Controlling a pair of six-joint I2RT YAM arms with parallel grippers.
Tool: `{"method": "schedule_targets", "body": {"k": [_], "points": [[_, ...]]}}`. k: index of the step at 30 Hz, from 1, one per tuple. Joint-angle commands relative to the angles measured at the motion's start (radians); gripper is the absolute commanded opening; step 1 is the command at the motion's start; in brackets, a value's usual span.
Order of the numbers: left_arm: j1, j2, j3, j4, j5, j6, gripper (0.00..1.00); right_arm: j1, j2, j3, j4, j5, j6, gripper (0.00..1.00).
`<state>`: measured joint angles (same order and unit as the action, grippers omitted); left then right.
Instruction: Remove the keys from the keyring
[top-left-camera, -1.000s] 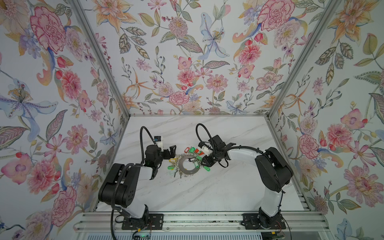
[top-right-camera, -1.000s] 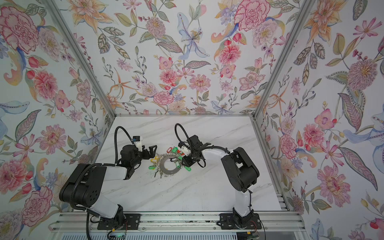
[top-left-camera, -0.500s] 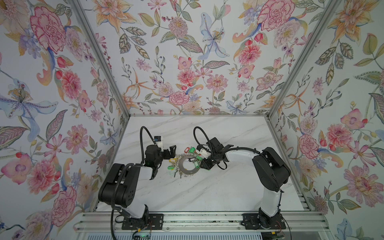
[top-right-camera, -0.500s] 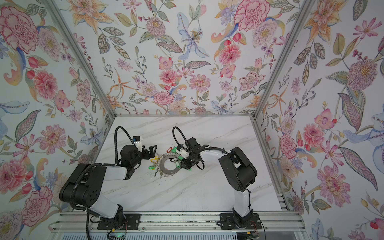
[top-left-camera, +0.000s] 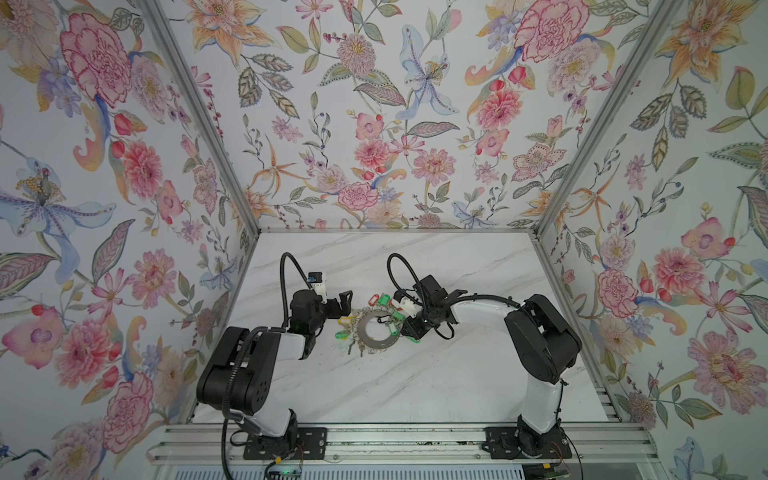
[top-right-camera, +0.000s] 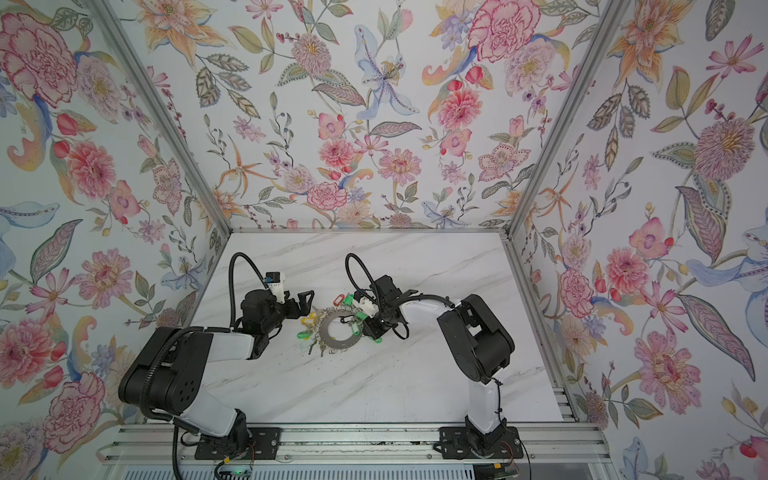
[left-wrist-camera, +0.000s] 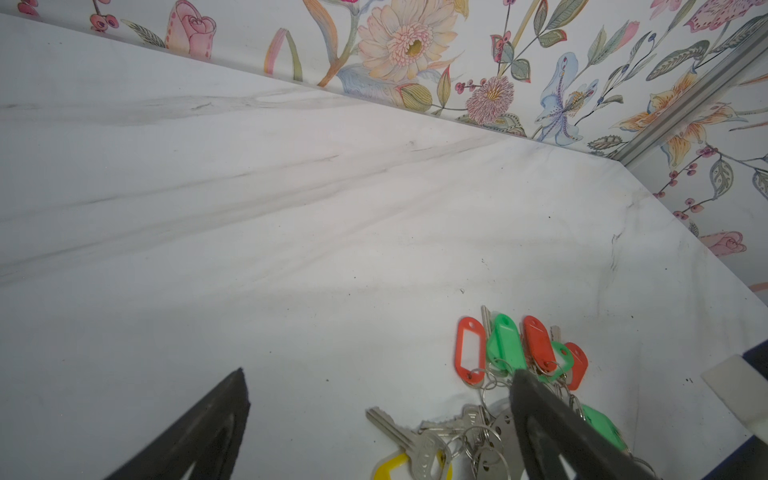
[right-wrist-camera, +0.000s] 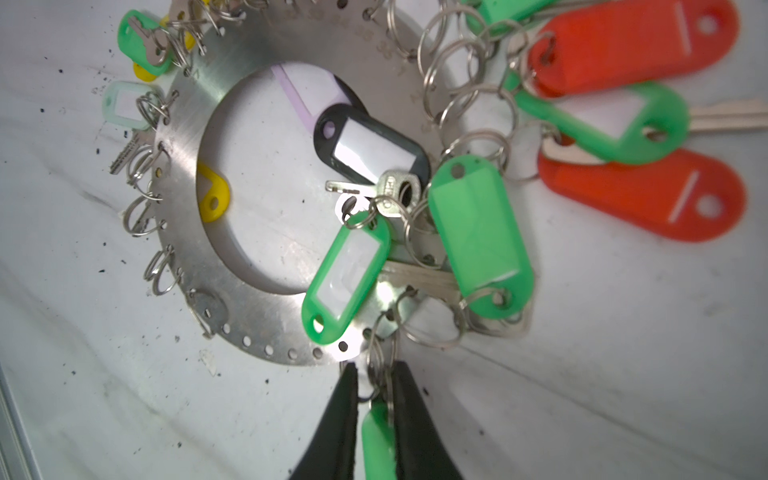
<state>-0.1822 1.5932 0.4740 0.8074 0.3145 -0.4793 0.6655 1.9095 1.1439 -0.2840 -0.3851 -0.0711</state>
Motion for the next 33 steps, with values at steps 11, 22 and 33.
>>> {"method": "schedule_targets", "body": {"k": [11, 22, 33], "points": [[-0.007, -0.015, 0.01, 0.015, 0.013, 0.007, 0.99, -0.01, -0.011, -0.016, -0.039, 0.0, -0.025, 0.24], [-0.008, -0.012, 0.012, 0.018, 0.02, 0.005, 0.99, -0.075, -0.047, -0.044, 0.014, -0.078, 0.025, 0.25], [-0.006, -0.013, 0.011, 0.018, 0.02, 0.005, 0.99, -0.061, -0.014, -0.02, 0.022, -0.067, 0.025, 0.25]]}}
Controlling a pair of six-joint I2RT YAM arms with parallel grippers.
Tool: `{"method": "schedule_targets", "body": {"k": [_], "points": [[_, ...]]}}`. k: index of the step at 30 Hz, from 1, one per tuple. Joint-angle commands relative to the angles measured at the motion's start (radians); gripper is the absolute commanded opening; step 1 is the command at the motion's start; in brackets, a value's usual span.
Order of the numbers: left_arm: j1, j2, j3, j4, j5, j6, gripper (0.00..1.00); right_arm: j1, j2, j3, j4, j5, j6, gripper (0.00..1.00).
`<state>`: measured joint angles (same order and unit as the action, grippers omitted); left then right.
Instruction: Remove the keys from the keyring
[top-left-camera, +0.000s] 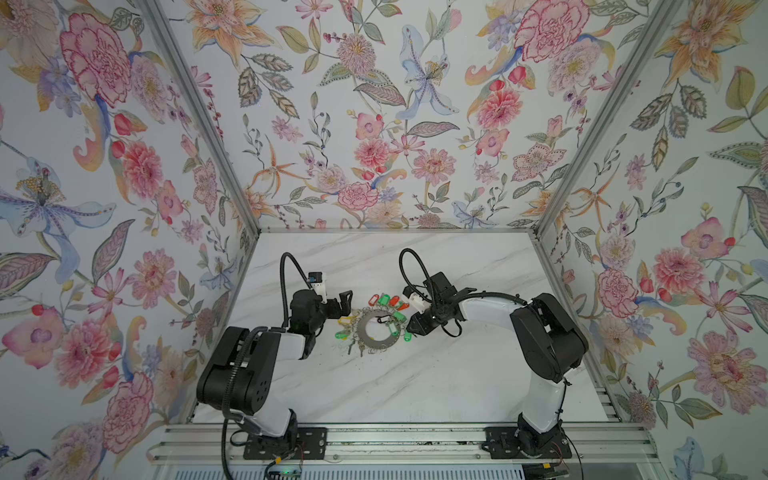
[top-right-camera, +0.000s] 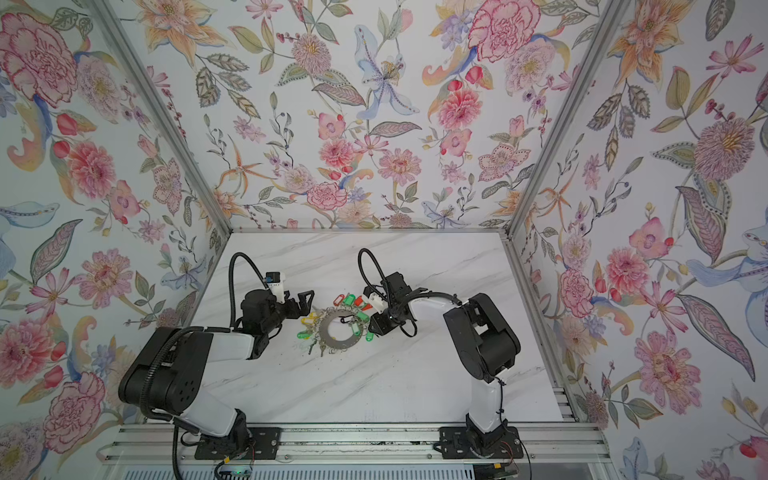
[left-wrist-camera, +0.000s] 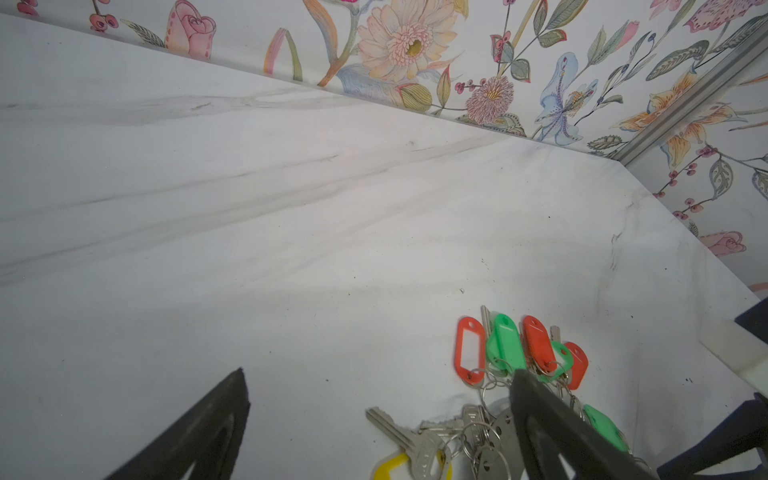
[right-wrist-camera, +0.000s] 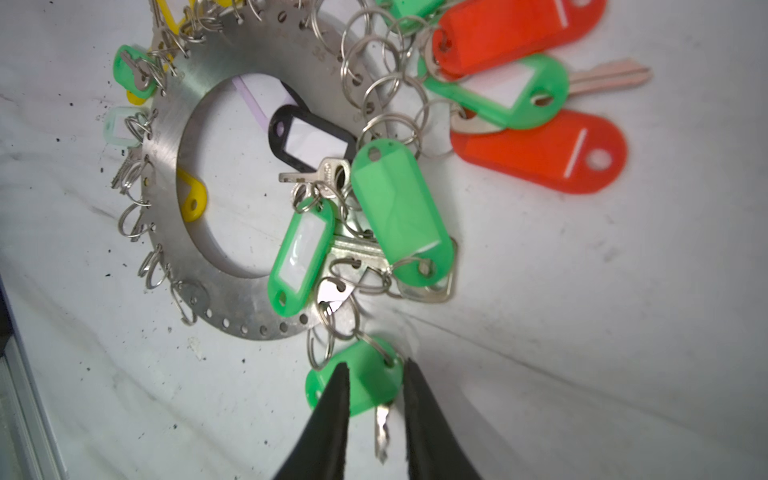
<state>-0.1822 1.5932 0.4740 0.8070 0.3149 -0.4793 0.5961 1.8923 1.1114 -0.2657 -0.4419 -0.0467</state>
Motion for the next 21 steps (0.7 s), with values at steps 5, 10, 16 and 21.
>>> {"method": "schedule_targets", "body": {"k": [5, 10, 16, 21], "points": [[-0.007, -0.014, 0.01, 0.017, 0.019, 0.007, 0.99, 0.007, 0.02, 0.031, 0.005, -0.001, -0.005, 0.27], [-0.006, -0.015, 0.009, 0.015, 0.017, 0.006, 0.99, 0.007, 0.043, 0.049, 0.01, -0.004, -0.011, 0.3], [-0.007, -0.013, 0.011, 0.015, 0.02, 0.006, 0.99, 0.013, 0.07, 0.07, 0.011, -0.014, -0.013, 0.29], [-0.006, -0.012, 0.012, 0.016, 0.019, 0.007, 0.99, 0.016, 0.054, 0.052, 0.004, -0.02, -0.02, 0.24]]}}
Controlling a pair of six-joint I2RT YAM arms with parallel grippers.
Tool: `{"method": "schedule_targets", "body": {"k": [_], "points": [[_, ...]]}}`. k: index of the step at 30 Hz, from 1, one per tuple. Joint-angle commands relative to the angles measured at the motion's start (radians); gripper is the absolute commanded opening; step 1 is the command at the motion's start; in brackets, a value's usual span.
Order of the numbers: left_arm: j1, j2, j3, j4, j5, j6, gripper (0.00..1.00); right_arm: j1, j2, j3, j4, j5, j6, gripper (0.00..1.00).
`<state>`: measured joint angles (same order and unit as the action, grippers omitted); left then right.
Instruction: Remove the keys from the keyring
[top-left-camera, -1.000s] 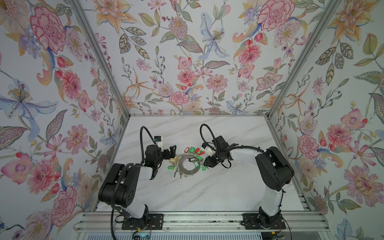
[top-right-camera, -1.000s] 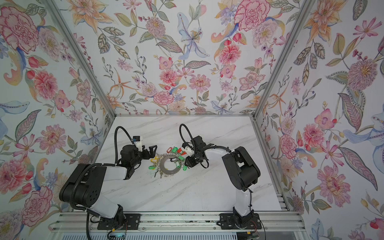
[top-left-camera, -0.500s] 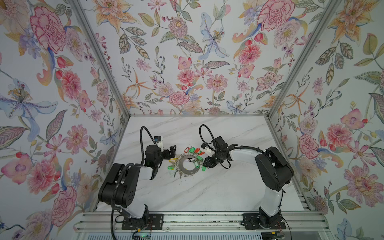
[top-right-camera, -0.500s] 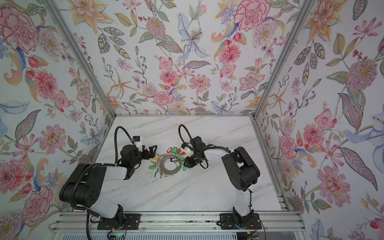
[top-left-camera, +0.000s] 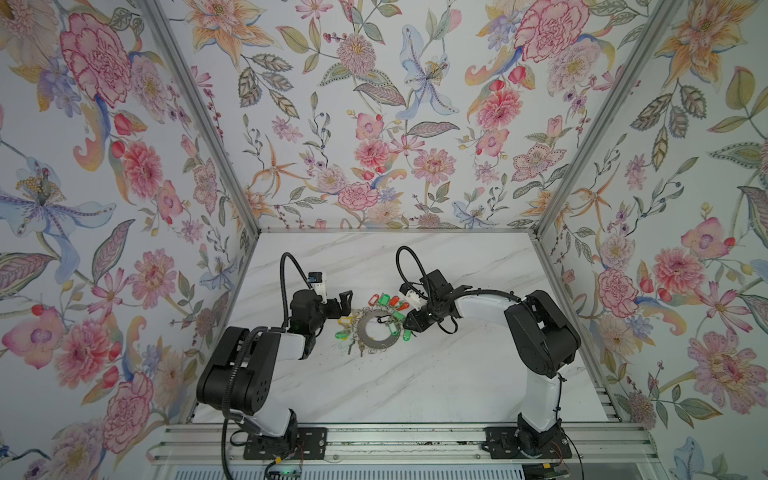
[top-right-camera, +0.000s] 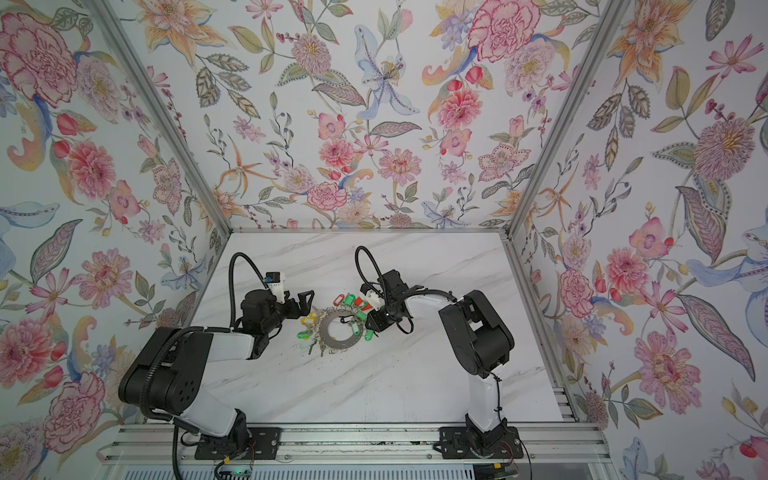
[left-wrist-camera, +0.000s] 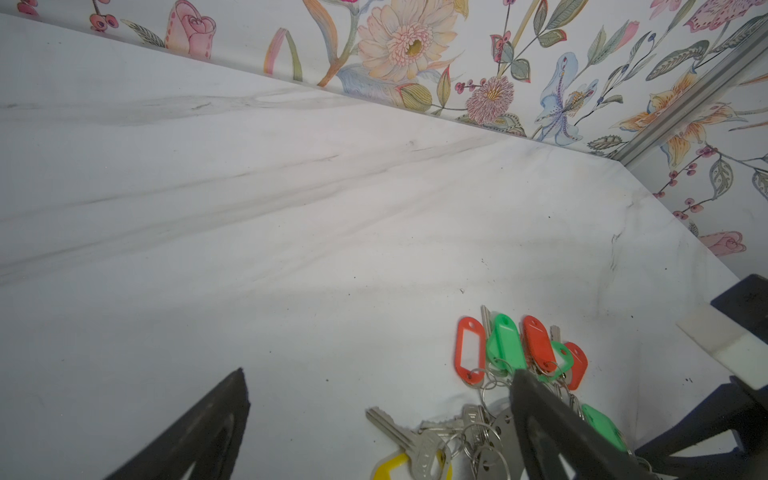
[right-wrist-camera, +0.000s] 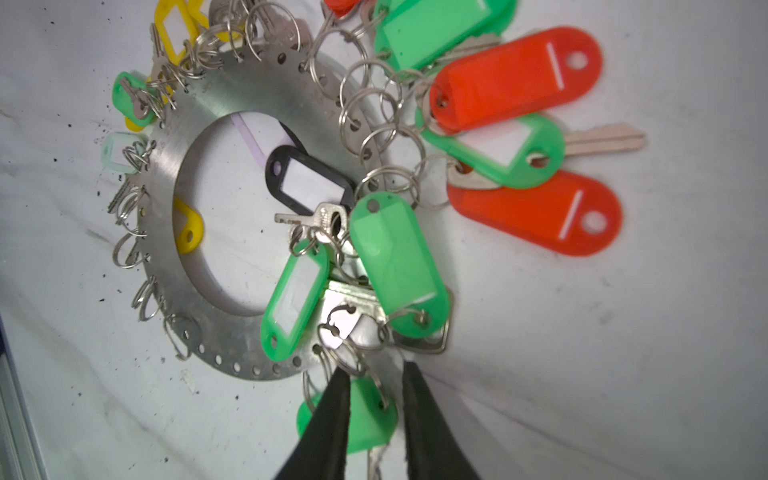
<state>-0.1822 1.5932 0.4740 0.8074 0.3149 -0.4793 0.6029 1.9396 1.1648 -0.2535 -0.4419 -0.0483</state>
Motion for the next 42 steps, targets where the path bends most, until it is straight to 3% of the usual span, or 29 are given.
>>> {"method": "schedule_targets", "body": {"k": [1, 18, 24, 33, 42], "points": [[-0.008, -0.013, 0.011, 0.014, 0.019, 0.006, 0.99, 0.01, 0.003, -0.004, -0.011, -0.02, -0.021, 0.23], [-0.006, -0.012, 0.013, 0.016, 0.019, 0.006, 0.99, 0.021, -0.056, -0.056, -0.047, 0.031, -0.038, 0.15], [-0.008, -0.012, 0.013, 0.015, 0.019, 0.008, 0.99, 0.026, -0.051, -0.047, -0.046, 0.033, -0.038, 0.06], [-0.007, -0.013, 0.012, 0.018, 0.03, 0.013, 0.99, 0.029, -0.098, -0.042, -0.047, 0.063, -0.047, 0.04], [-0.024, 0.01, 0.023, 0.067, 0.119, 0.019, 0.88, 0.025, -0.153, -0.035, -0.054, 0.071, -0.054, 0.04]]}}
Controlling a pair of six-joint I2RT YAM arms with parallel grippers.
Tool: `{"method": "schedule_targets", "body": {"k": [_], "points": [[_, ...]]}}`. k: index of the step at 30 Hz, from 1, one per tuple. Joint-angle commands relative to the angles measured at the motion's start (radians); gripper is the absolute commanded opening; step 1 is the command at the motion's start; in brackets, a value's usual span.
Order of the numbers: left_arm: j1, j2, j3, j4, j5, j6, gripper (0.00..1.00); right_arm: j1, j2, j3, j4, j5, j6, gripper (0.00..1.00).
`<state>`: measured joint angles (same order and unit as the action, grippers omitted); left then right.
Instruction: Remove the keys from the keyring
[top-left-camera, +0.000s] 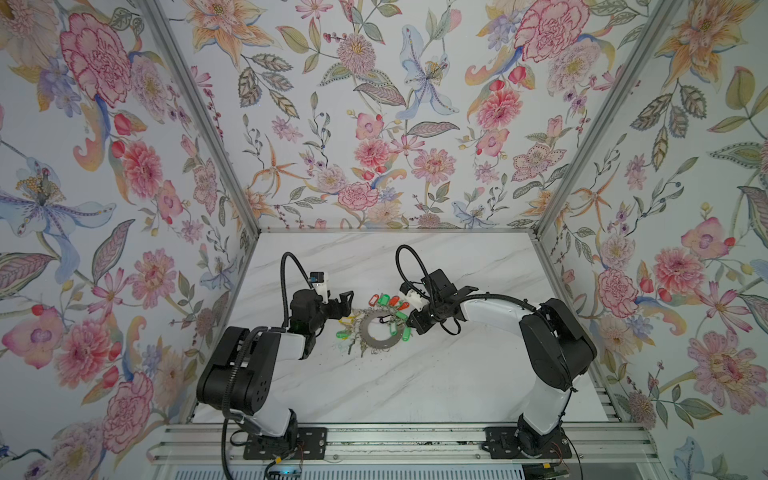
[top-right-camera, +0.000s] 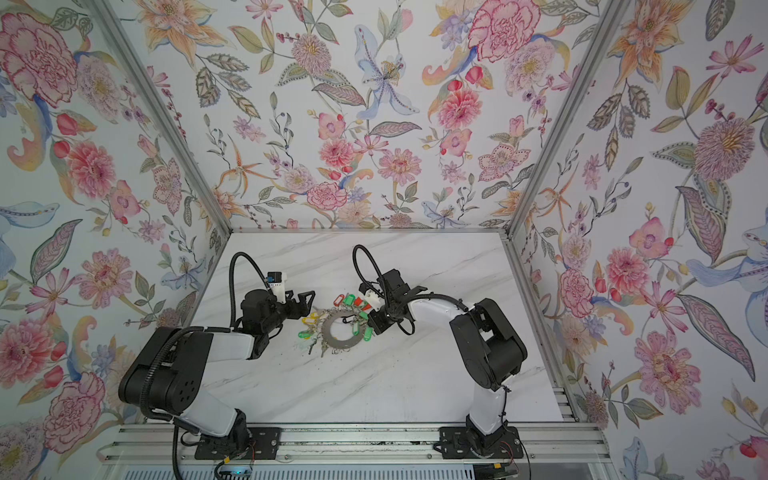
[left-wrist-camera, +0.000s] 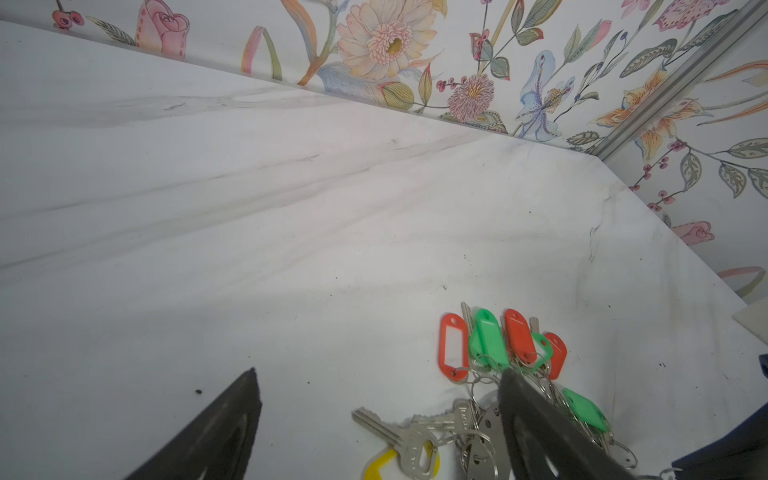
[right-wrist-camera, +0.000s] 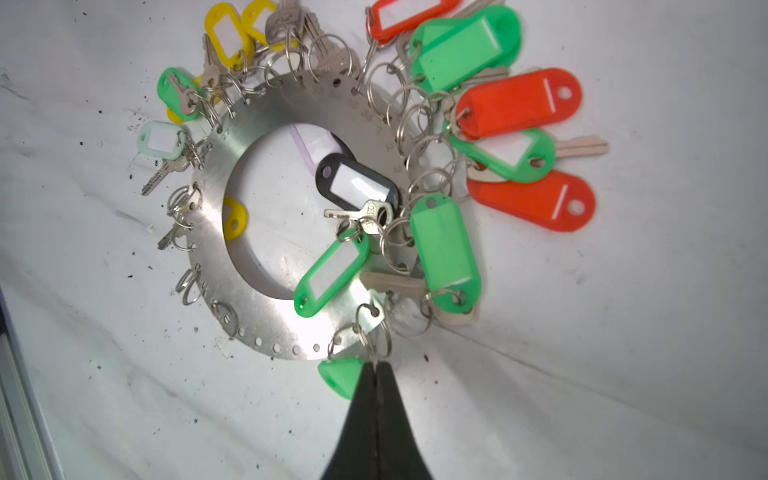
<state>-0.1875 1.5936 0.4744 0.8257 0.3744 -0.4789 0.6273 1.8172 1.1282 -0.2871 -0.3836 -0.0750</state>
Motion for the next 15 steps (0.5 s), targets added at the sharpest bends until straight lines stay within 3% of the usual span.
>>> {"method": "schedule_targets", "body": {"k": [1, 11, 15], "points": [[-0.025, 0.012, 0.025, 0.054, 0.065, 0.021, 0.88, -0.002, -0.033, 0.008, -0.029, 0.013, -0.03, 0.04], [-0.194, 0.022, 0.075, 0.07, 0.231, 0.17, 0.7, -0.014, -0.105, 0.028, -0.037, -0.026, -0.052, 0.04], [-0.251, 0.002, 0.083, 0.047, 0.209, 0.216, 0.67, -0.025, -0.121, 0.058, -0.042, -0.06, -0.048, 0.05]]}}
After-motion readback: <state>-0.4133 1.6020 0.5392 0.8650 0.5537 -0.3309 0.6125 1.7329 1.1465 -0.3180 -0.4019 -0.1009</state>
